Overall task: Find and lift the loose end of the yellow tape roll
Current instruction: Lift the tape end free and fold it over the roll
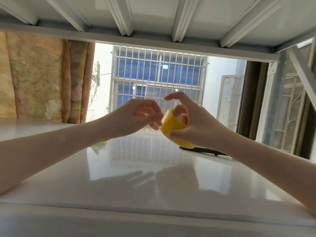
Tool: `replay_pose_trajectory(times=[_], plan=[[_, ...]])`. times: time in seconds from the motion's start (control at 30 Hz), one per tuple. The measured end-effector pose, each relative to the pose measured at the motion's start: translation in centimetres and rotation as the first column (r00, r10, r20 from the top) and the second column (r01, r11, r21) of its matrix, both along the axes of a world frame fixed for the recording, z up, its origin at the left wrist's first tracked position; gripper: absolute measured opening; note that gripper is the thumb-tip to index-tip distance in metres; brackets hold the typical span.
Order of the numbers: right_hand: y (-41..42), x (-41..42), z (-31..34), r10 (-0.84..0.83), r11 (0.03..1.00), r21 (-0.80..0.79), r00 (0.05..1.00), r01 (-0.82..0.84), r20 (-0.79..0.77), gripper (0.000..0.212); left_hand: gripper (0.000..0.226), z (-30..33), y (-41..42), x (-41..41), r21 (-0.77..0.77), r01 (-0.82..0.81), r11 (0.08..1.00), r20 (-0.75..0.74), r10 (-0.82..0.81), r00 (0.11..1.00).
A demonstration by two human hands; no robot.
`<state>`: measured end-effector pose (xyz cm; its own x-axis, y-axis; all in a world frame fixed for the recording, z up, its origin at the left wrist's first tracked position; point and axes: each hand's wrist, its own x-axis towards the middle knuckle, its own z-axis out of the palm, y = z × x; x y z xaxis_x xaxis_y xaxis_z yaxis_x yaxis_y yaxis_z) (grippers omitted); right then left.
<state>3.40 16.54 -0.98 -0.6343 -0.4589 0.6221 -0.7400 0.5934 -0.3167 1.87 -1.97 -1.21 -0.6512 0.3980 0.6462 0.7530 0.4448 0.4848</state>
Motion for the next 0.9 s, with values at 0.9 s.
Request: replay_pose_trajectory(times=[0.9], plan=[[2.0,-1.6,0.4,-0.091,0.936,0.342,0.884,-0.081,0.459,0.087,0.009,-1.3,-0.3,-0.9,-0.049,-0.016,0.999,0.252,0.028,0.967]])
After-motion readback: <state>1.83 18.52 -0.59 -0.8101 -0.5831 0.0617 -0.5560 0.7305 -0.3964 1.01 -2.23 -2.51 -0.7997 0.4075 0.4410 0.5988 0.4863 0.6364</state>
